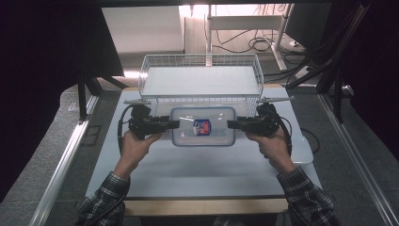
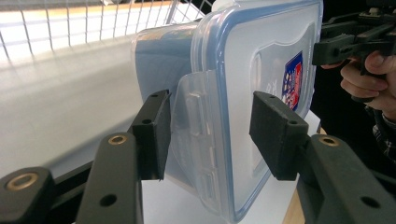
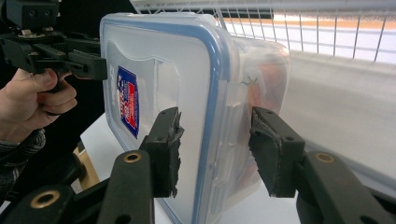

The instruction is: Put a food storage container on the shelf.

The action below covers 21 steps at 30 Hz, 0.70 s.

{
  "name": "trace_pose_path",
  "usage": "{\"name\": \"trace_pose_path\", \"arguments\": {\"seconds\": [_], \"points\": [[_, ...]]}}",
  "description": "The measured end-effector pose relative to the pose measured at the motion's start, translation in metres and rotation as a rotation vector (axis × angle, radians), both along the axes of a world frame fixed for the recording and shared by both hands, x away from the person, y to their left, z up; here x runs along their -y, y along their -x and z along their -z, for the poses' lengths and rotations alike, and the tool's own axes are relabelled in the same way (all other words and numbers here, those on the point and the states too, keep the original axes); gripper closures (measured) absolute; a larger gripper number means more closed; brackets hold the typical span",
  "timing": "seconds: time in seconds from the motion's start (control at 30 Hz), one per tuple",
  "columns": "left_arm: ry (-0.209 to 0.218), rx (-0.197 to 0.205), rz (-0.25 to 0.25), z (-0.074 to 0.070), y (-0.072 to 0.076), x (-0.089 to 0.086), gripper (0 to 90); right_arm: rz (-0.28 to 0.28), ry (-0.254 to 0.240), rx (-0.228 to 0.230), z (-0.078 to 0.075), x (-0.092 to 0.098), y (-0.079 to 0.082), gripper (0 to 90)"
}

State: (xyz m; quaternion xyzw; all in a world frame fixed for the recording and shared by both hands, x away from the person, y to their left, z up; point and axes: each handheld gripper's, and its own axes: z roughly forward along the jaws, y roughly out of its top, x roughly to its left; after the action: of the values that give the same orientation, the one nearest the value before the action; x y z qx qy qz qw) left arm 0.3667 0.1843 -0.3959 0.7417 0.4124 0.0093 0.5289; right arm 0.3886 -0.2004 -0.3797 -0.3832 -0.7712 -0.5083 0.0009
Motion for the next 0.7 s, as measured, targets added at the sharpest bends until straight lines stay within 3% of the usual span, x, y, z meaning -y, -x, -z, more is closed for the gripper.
{"name": "trace_pose_path", "arguments": {"seconds": [0.47, 0.7], "points": [[-0.005, 0.057, -0.028, -0.058, -0.026, -0.007, 49.2, 0.004, -0.042, 0.028, -0.046, -0.007, -0.028, 53.8], [0.014, 0.066, -0.035, -0.078, -0.043, -0.011, 49.3, 0.009, -0.042, 0.053, -0.071, -0.011, -0.044, 53.8]]}}
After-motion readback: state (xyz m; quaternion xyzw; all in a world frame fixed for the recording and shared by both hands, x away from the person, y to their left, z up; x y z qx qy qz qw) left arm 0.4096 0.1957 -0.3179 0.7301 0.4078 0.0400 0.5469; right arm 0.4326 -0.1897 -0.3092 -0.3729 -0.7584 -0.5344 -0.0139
